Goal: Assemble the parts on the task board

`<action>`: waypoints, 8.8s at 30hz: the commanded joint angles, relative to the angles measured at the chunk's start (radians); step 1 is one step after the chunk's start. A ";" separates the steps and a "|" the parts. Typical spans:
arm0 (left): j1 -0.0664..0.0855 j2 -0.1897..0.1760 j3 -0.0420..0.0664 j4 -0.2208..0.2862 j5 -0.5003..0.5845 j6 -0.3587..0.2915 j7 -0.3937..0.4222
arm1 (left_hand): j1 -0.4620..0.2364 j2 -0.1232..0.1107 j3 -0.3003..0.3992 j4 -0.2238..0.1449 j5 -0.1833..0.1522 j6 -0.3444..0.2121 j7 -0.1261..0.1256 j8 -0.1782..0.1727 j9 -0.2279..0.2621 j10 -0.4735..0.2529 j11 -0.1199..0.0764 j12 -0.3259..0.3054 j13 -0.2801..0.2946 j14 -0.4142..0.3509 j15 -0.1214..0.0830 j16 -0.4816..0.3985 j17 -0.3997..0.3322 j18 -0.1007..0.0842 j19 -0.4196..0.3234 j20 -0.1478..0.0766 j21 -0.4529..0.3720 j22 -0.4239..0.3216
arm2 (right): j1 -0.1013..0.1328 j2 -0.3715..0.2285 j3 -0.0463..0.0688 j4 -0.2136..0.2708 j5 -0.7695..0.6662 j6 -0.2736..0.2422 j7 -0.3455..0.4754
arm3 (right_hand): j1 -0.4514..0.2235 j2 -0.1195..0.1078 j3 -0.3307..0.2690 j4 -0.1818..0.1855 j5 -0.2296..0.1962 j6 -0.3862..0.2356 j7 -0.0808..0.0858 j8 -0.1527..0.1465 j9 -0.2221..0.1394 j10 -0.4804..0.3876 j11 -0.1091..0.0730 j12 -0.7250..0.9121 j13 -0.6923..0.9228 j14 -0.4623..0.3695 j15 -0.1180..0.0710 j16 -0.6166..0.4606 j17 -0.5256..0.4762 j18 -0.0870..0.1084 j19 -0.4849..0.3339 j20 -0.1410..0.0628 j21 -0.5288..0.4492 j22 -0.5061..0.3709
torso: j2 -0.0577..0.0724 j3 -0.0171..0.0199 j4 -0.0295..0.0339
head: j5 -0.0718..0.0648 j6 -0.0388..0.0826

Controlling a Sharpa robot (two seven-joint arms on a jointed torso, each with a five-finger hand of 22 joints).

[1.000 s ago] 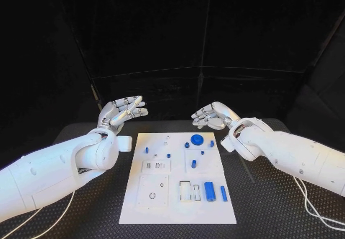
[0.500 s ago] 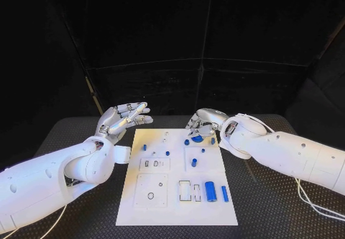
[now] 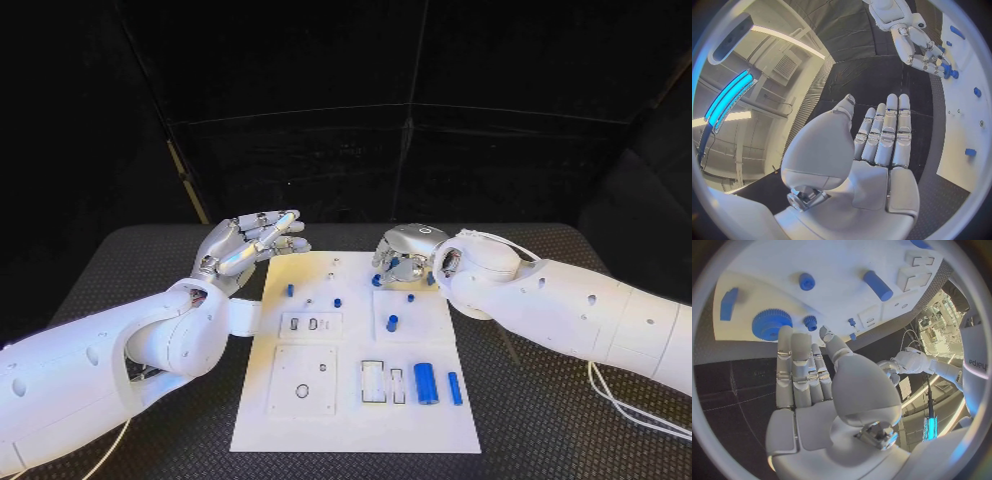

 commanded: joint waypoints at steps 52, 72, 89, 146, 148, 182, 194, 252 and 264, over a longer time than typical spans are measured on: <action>0.001 -0.015 0.004 -0.003 -0.008 0.029 -0.012 | 0.010 0.005 -0.005 -0.009 -0.005 0.000 0.011 -0.016 -0.003 0.004 0.005 -0.018 -0.001 0.007 0.002 -0.015 0.005 0.013 0.017 0.000 -0.004 -0.004 | 0.006 0.065 0.001 -0.036 -0.023 -0.140 -0.007 | -0.009 0.039 0.221 0.011 -0.027 0.083 -0.007 0.008 0.004 0.082 -0.018 0.005 0.005 0.035 -0.007 0.399 0.392 -0.002 0.008 0.002 0.220 0.189 | 0.019 -0.0001 0.0061 | 0.007 -0.018; 0.002 -0.008 0.005 -0.011 -0.008 0.033 -0.013 | 0.011 0.006 -0.005 -0.010 -0.005 0.000 0.011 -0.017 -0.003 0.003 0.005 -0.020 -0.001 0.007 0.003 -0.017 0.005 0.012 0.017 0.000 -0.004 -0.005 | 0.035 0.228 0.001 -0.223 0.014 -0.147 0.006 | -0.037 0.005 0.269 0.045 -0.079 0.080 -0.005 -0.002 0.002 0.071 -0.014 -0.003 0.002 0.031 -0.004 0.420 0.403 -0.003 0.001 0.007 0.243 0.207 | 0.028 -0.0033 0.0140 | 0.013 -0.015; 0.004 -0.008 0.007 -0.008 -0.008 0.032 -0.014 | 0.012 0.006 -0.005 -0.011 -0.005 0.000 0.011 -0.018 -0.003 0.003 0.005 -0.021 -0.001 0.006 0.003 -0.019 0.005 0.012 0.017 0.001 -0.005 -0.005 | 0.036 0.263 0.000 -0.265 0.015 -0.071 0.009 | -0.041 -0.001 0.271 0.050 -0.084 0.079 -0.005 -0.002 0.002 0.070 -0.014 -0.002 0.002 0.031 -0.003 0.422 0.404 -0.004 0.001 0.009 0.246 0.210 | 0.029 -0.0029 0.0128 | 0.020 -0.024; 0.009 -0.016 0.008 -0.054 -0.008 0.047 -0.023 | 0.014 0.007 -0.007 -0.014 -0.005 -0.002 0.010 -0.024 -0.003 0.001 0.006 -0.027 -0.001 0.006 0.004 -0.024 0.006 0.012 0.017 0.001 -0.007 -0.008 | 0.035 -0.034 0.000 -0.074 0.317 0.015 -0.118 | 0.076 -0.157 -0.094 0.390 0.006 -0.157 -0.005 0.021 0.006 0.054 -0.029 0.577 0.409 0.048 -0.012 0.559 0.560 -0.028 0.094 0.002 0.341 0.333 | 0.024 0.0052 -0.0117 | 0.020 -0.011; 0.009 -0.015 0.008 -0.057 -0.008 0.047 -0.023 | 0.014 0.007 -0.007 -0.014 -0.005 -0.002 0.010 -0.024 -0.003 0.001 0.006 -0.027 -0.001 0.006 0.004 -0.024 0.006 0.012 0.017 0.001 -0.007 -0.008 | 0.035 -0.029 0.000 -0.079 0.315 0.026 -0.122 | 0.098 -0.162 -0.113 0.430 0.004 -0.164 0.000 0.028 0.006 0.038 -0.026 0.644 0.480 0.049 -0.013 0.566 0.571 -0.030 0.095 0.006 0.345 0.337 | 0.025 0.0051 -0.0110 | 0.019 -0.012; 0.009 -0.011 0.008 -0.066 -0.008 0.049 -0.026 | 0.014 0.008 -0.008 -0.015 -0.006 -0.001 0.010 -0.026 -0.002 0.001 0.006 -0.029 -0.001 0.007 0.004 -0.026 0.007 0.012 0.017 0.001 -0.008 -0.009 | 0.034 0.011 -0.001 -0.116 0.200 0.014 -0.087 | 0.309 -0.068 -0.003 0.433 -0.033 -0.056 -0.011 0.113 0.008 0.143 -0.038 1.122 1.025 0.063 -0.020 0.621 0.683 -0.042 0.135 -0.002 0.401 0.420 | 0.025 0.0050 -0.0103 | 0.020 -0.024; 0.009 -0.012 0.008 -0.064 -0.008 0.049 -0.029 | 0.016 0.010 -0.008 -0.018 -0.005 -0.004 0.012 -0.032 -0.003 -0.002 0.008 -0.035 -0.001 0.006 0.005 -0.031 0.008 0.012 0.018 0.002 -0.010 -0.011 | 0.033 0.008 -0.001 -0.041 0.153 -0.108 -0.021 | 0.241 -0.092 0.072 0.430 0.022 -0.005 -0.023 0.106 0.001 0.212 -0.045 1.243 1.171 0.070 -0.025 0.636 0.723 -0.053 0.172 -0.006 0.440 0.486 | 0.025 0.0055 -0.0109 | 0.025 -0.025; 0.010 -0.004 0.008 -0.066 -0.008 0.054 -0.036 | 0.018 0.012 -0.009 -0.021 -0.005 -0.014 0.014 -0.039 -0.003 -0.004 0.010 -0.041 -0.001 0.005 0.006 -0.037 0.009 0.012 0.017 0.003 -0.013 -0.013 | 0.034 0.261 -0.048 -0.153 0.092 -0.075 -0.107 | 0.090 -0.160 -0.012 0.534 -0.030 -0.252 0.032 0.004 0.003 0.139 0.007 1.169 1.090 0.072 0.022 0.646 0.749 -0.052 0.161 0.038 0.437 0.482 | 0.027 0.0080 -0.0121 | 0.043 -0.036; 0.010 -0.009 0.008 -0.066 -0.008 0.055 -0.036 | 0.018 0.012 -0.009 -0.021 -0.005 -0.014 0.014 -0.039 -0.003 -0.004 0.010 -0.041 -0.001 0.005 0.006 -0.037 0.009 0.012 0.017 0.003 -0.013 -0.013 | 0.033 0.165 -0.048 -0.075 0.210 -0.272 -0.012 | 0.089 -0.128 -0.015 0.546 0.040 -0.154 0.019 0.018 0.007 0.180 -0.004 1.231 1.157 0.076 0.013 0.655 0.774 -0.054 0.170 0.030 0.446 0.494 | 0.026 0.0096 -0.0138 | 0.039 -0.029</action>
